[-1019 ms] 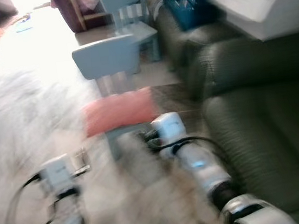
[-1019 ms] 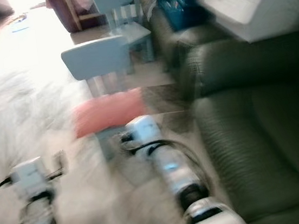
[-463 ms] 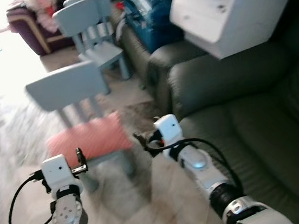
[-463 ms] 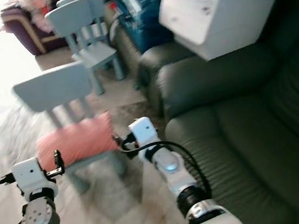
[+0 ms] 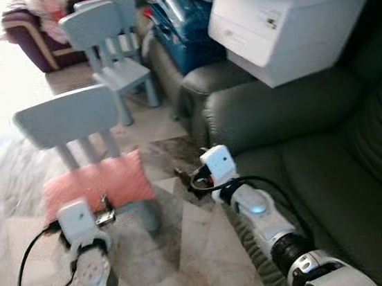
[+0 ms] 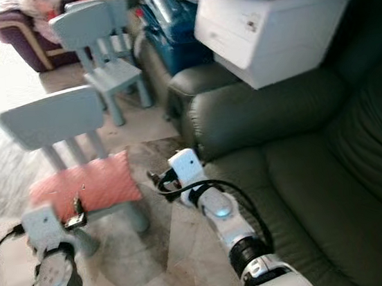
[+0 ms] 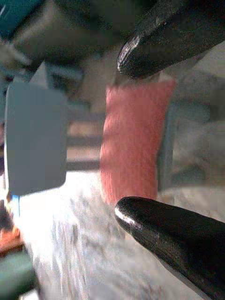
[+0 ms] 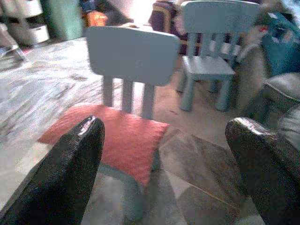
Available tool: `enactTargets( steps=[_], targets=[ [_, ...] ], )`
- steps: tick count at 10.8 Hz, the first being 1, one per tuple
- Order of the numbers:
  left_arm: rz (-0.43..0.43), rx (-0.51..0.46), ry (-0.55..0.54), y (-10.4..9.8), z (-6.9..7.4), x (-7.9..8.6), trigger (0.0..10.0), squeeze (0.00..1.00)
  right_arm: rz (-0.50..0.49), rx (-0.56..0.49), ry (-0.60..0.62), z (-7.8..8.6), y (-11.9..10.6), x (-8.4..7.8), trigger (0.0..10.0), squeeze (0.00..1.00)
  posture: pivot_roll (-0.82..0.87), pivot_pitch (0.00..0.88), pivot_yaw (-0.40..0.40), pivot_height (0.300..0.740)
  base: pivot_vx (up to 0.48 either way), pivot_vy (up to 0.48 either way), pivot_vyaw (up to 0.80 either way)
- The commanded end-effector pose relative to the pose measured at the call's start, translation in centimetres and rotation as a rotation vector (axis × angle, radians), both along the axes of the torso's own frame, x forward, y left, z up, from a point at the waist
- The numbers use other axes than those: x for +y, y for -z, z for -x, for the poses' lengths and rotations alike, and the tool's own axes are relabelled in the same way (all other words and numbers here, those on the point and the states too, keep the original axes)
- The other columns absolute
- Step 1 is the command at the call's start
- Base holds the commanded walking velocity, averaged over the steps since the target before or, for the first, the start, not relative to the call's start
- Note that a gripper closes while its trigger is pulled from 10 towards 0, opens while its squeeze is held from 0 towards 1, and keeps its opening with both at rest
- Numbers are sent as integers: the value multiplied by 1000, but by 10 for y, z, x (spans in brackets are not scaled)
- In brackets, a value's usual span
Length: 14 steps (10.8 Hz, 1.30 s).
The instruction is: Move the pillow to the sofa
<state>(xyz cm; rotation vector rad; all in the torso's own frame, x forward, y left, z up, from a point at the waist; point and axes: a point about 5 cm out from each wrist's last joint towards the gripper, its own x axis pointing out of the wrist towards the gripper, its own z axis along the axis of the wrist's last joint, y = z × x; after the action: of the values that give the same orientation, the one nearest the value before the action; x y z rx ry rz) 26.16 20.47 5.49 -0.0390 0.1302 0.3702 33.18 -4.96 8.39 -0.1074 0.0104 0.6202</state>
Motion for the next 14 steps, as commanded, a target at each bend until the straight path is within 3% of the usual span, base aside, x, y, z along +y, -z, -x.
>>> enactTargets(
  steps=[1,2,6,14],
  targets=[
    [-26,-15,4,-5,2,6,10000,0,6,-16,-17,1,-2,5,10000,0,-101,109,41,740,0,0,800],
    [-44,-51,42,-9,4,8,10000,0,12,-17,-19,1,-2,6,10000,0,-101,109,40,740,0,0,800],
    [33,-32,21,-6,9,9,10000,0,1,-2,-18,0,-2,6,10000,0,-95,103,34,740,0,0,600],
    [37,-4,45,-6,7,13,10000,0,11,-3,52,-4,-2,-2,10000,0,-91,98,41,740,0,480,0]
  ],
)
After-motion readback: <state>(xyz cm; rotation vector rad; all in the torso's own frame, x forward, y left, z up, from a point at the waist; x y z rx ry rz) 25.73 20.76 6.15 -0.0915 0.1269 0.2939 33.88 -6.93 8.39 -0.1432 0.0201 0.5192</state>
